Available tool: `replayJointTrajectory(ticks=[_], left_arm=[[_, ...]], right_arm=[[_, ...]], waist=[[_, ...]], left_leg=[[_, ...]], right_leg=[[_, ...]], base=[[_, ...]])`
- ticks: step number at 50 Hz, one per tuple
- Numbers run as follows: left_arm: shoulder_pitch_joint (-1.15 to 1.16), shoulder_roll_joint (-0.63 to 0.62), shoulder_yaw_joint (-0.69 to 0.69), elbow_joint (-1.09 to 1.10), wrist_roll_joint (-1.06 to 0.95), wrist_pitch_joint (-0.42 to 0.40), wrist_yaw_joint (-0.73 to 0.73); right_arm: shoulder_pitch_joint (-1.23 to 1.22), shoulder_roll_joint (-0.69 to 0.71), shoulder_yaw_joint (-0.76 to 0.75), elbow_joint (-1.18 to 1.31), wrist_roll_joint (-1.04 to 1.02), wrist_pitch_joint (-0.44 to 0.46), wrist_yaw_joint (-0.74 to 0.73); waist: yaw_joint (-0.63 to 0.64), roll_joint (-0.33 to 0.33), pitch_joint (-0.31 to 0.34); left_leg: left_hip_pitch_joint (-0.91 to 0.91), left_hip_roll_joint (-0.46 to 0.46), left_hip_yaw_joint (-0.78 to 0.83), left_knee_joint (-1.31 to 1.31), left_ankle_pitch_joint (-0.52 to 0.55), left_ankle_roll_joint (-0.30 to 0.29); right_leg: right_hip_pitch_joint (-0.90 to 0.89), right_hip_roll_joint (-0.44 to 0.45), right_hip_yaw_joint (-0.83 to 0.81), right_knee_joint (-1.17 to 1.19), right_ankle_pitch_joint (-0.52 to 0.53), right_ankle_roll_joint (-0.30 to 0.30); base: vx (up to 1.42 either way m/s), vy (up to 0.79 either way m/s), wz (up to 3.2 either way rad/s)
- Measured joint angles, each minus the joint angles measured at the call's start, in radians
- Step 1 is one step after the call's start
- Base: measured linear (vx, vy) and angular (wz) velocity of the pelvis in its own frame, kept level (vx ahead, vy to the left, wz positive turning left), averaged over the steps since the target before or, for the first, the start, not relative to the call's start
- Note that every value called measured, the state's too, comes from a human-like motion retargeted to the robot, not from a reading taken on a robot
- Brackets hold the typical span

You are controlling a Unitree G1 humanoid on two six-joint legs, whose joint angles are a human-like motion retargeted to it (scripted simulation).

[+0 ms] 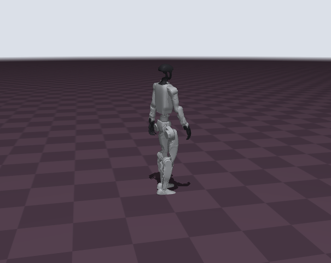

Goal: In place motions

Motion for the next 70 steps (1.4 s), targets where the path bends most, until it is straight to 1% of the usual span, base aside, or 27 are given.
replayJointTrajectory(ticks=[5, 7, 8, 10, 12, 17, 19, 22, 26, 30, 35, 40, 42, 43, 45, 47, 48, 50, 52, 55, 58, 61, 63, 65, 67, 68, 70], left_arm=[[-0.092, 0.033, -0.147, 0.009, 0.059, 0.017, -0.072], [-0.145, 0.027, -0.149, -0.029, 0.055, 0.022, -0.074], [-0.176, 0.016, -0.126, -0.051, 0.048, 0.022, -0.069], [-0.259, -0.013, -0.066, -0.102, -0.015, 0.009, -0.057], [-0.378, -0.022, -0.034, -0.172, -0.148, -0.001, -0.051], [-0.641, 0.008, 0.037, -0.415, -0.268, -0.079, 0.021], [-0.687, 0.044, 0.018, -0.51, -0.253, -0.12, 0.031], [-0.718, 0.097, -0.02, -0.599, -0.202, -0.146, 0.08], [-0.728, 0.129, -0.037, -0.62, -0.171, -0.149, 0.157], [-0.692, 0.112, -0.035, -0.593, -0.195, -0.159, 0.141], [-0.575, 0.044, -0.051, -0.474, -0.22, -0.143, 0.133], [-0.389, -0.039, -0.081, -0.311, -0.211, -0.104, 0.074], [-0.326, -0.068, -0.085, -0.243, -0.213, -0.084, 0.042], [-0.297, -0.086, -0.079, -0.213, -0.207, -0.075, 0.029], [-0.246, -0.113, -0.058, -0.158, -0.193, -0.061, 0.009], [-0.203, -0.128, -0.026, -0.112, -0.167, -0.055, 0.002], [-0.183, -0.134, -0.017, -0.095, -0.159, -0.056, 0.005], [-0.149, -0.147, -0.011, -0.072, -0.152, -0.056, 0.026], [-0.12, -0.16, -0.004, -0.072, -0.149, -0.059, 0.057], [-0.083, -0.162, 0.019, -0.099, -0.175, -0.071, 0.079], [-0.062, -0.143, 0.069, -0.107, -0.161, -0.074, 0.087], [-0.013, -0.128, 0.116, -0.096, -0.119, -0.066, 0.112], [0.041, -0.122, 0.126, -0.085, -0.098, -0.07, 0.127], [0.113, -0.122, 0.123, -0.076, -0.076, -0.071, 0.137], [0.187, -0.126, 0.131, -0.062, -0.048, -0.067, 0.136], [0.211, -0.132, 0.14, -0.051, -0.035, -0.063, 0.134], [0.268, -0.134, 0.147, -0.023, -0.016, -0.06, 0.139]], right_arm=[[0.062, -0.047, 0.045, -0.024, -0.16, -0.043, -0.064], [0.115, -0.063, 0.038, -0.011, -0.212, -0.048, -0.102], [0.146, -0.069, 0.027, 0.005, -0.23, -0.045, -0.119], [0.203, -0.089, 0.005, 0.059, -0.24, -0.033, -0.149], [0.253, -0.119, -0.032, 0.129, -0.246, -0.011, -0.164], [0.385, -0.217, -0.13, 0.298, -0.269, 0.095, -0.252], [0.462, -0.258, -0.19, 0.338, -0.242, 0.148, -0.27], [0.606, -0.306, -0.284, 0.339, -0.157, 0.225, -0.246], [0.718, -0.336, -0.36, 0.339, -0.049, 0.284, -0.219], [0.718, -0.325, -0.375, 0.339, -0.017, 0.287, -0.214], [0.603, -0.26, -0.331, 0.339, -0.086, 0.282, -0.171], [0.475, -0.17, -0.26, 0.268, -0.16, 0.247, -0.136], [0.425, -0.139, -0.229, 0.216, -0.174, 0.234, -0.118], [0.401, -0.125, -0.215, 0.192, -0.178, 0.223, -0.109], [0.354, -0.102, -0.179, 0.149, -0.182, 0.202, -0.089], [0.314, -0.084, -0.139, 0.123, -0.18, 0.185, -0.073], [0.3, -0.077, -0.124, 0.115, -0.181, 0.178, -0.068], [0.28, -0.065, -0.105, 0.11, -0.185, 0.165, -0.061], [0.265, -0.061, -0.094, 0.11, -0.182, 0.149, -0.052], [0.241, -0.061, -0.055, 0.115, -0.16, 0.131, -0.047], [0.195, -0.066, -0.019, 0.15, -0.108, 0.131, -0.055], [0.158, -0.056, -0.003, 0.186, -0.055, 0.131, -0.047], [0.136, -0.041, -0.003, 0.19, -0.011, 0.13, -0.038], [0.114, -0.018, -0.011, 0.173, 0.035, 0.125, -0.029], [0.064, 0.022, -0.005, 0.141, 0.104, 0.129, -0.013], [0.021, 0.047, -0.002, 0.12, 0.147, 0.136, -0.004], [-0.083, 0.11, -0.008, 0.08, 0.25, 0.122, 0.026]], waist=[[-0.049, -0.004, -0.021], [-0.074, 0.015, -0.016], [-0.084, 0.03, -0.01], [-0.095, 0.053, 0.024], [-0.144, 0.066, 0.084], [-0.322, 0.064, 0.193], [-0.397, 0.068, 0.211], [-0.47, 0.074, 0.22], [-0.484, 0.057, 0.222], [-0.443, 0.025, 0.212], [-0.352, 0.024, 0.174], [-0.289, 0.063, 0.099], [-0.287, 0.058, 0.071], [-0.286, 0.048, 0.057], [-0.252, 0.029, 0.035], [-0.193, 0.015, 0.026], [-0.163, 0.017, 0.018], [-0.098, 0.026, -0.004], [-0.056, 0.032, -0.02], [-0.066, 0.026, -0.013], [-0.101, 0.031, 0.015], [-0.1, 0.03, 0.017], [-0.083, 0.023, 0.009], [-0.057, 0.008, -0.002], [-0.038, -0.011, -0.005], [-0.036, -0.012, 0.001], [0.009, 0.01, 0.047]], left_leg=[[0.013, -0.005, -0.023, 0.009, -0.014, 0.015], [0.013, 0.021, -0.035, 0.022, -0.018, 0.012], [0.012, 0.042, -0.039, 0.03, -0.02, 0.01], [0.023, 0.078, -0.032, 0.045, -0.024, 0.007], [0.038, 0.092, -0.047, 0.062, -0.021, 0.01], [0.049, 0.068, -0.089, 0.061, 0.011, 0.063], [0.044, 0.075, -0.065, 0.059, 0.025, 0.079], [0.039, 0.094, -0.053, 0.079, 0.018, 0.09], [0.043, 0.075, -0.06, 0.103, 0.004, 0.106], [0.066, 0.058, -0.027, 0.09, -0.004, 0.102], [0.091, 0.062, 0.018, 0.061, -0.013, 0.087], [0.091, 0.069, 0.047, 0.031, -0.023, 0.074], [0.088, 0.042, 0.058, 0.018, -0.023, 0.071], [0.087, 0.019, 0.061, 0.011, -0.023, 0.071], [0.089, -0.019, 0.092, -0.009, -0.023, 0.068], [0.113, -0.04, 0.127, -0.042, -0.023, 0.06], [0.121, -0.041, 0.139, -0.055, -0.022, 0.055], [0.122, -0.033, 0.164, -0.072, -0.022, 0.045], [0.112, -0.019, 0.172, -0.074, -0.024, 0.035], [0.107, -0.012, 0.16, -0.065, -0.026, 0.027], [0.117, -0.001, 0.141, -0.05, -0.033, 0.018], [0.121, 0.009, 0.15, -0.014, -0.06, 0.012], [0.102, 0.014, 0.164, 0.053, -0.088, 0.015], [0.047, 0.012, 0.179, 0.173, -0.086, 0.041], [-0.093, 0.067, 0.236, 0.457, -0.019, 0.077], [-0.204, 0.123, 0.236, 0.653, 0.037, 0.086], [-0.363, 0.333, 0.257, 1.031, 0.141, 0.135]], right_leg=[[-0.024, -0.012, -0.012, 0.103, -0.002, -0.007], [-0.084, -0.021, -0.014, 0.233, 0.096, -0.016], [-0.128, -0.024, -0.012, 0.318, 0.179, -0.024], [-0.236, -0.007, 0.029, 0.524, 0.315, -0.095], [-0.365, -0.028, 0.026, 0.796, 0.261, -0.112], [-0.757, -0.214, -0.049, 1.349, 0.126, -0.209], [-0.908, -0.252, -0.068, 1.463, 0.086, -0.221], [-1.064, -0.224, -0.111, 1.503, 0.062, -0.226], [-1.1, -0.197, -0.132, 1.448, 0.049, -0.249], [-0.952, -0.179, -0.116, 1.338, 0.06, -0.248], [-0.603, -0.108, -0.093, 1.056, 0.135, -0.175], [-0.26, 0.052, 0.05, 0.593, 0.25, -0.071], [-0.132, 0.053, 0.089, 0.385, 0.268, -0.041], [-0.078, 0.043, 0.092, 0.285, 0.262, -0.02], [0.015, 0.037, 0.135, 0.119, 0.11, 0.029], [0.051, 0.04, 0.139, 0.031, 0.043, 0.006], [0.054, 0.04, 0.123, 0.001, 0.055, 0.001], [0.048, 0.031, 0.172, -0.033, 0.088, 0.049], [0.037, 0.035, 0.142, -0.043, 0.095, 0.041], [0.032, 0.05, 0.128, -0.036, 0.081, 0.003], [0.037, 0.054, 0.132, -0.016, 0.066, 0.003], [0.052, 0.053, 0.11, -0.014, 0.056, -0.007], [0.061, 0.05, 0.114, -0.019, 0.052, -0.011], [0.069, 0.034, 0.131, -0.023, 0.049, -0.009], [0.064, 0.016, 0.157, -0.024, 0.051, -0.009], [0.052, 0.018, 0.164, -0.024, 0.052, -0.011], [0.069, 0.092, 0.203, -0.024, 0.052, -0.047]], base=[[0.2, 0.17, 0.13], [0.11, 0.13, 0.14], [0.06, 0.13, -0.08], [0.04, 0.17, -0.19], [-0.07, 0.2, 0.29], [-0.13, 0.21, 0.72], [0.03, 0.16, 1.14], [0.11, 0.03, 0.77], [0.08, -0.05, -0.16], [0.02, -0.08, -0.66], [0.08, -0.11, -0.74], [0.11, -0.04, -0.53], [0.06, 0.04, -0.13], [0.02, 0.03, -0.24], [0.01, -0.01, -0.73], [0.06, -0.05, -1.1], [0.11, -0.1, -0.95], [0.11, -0.15, -0.69], [0.0, -0.17, -0.14], [-0.09, -0.18, 0.38], [-0.16, -0.13, 0.53], [-0.07, -0.12, 0.13], [0.08, -0.11, -0.04], [0.1, -0.15, -0.2], [-0.05, -0.12, -0.33], [-0.15, -0.23, -0.55], [-0.11, -0.49, -1.12]])
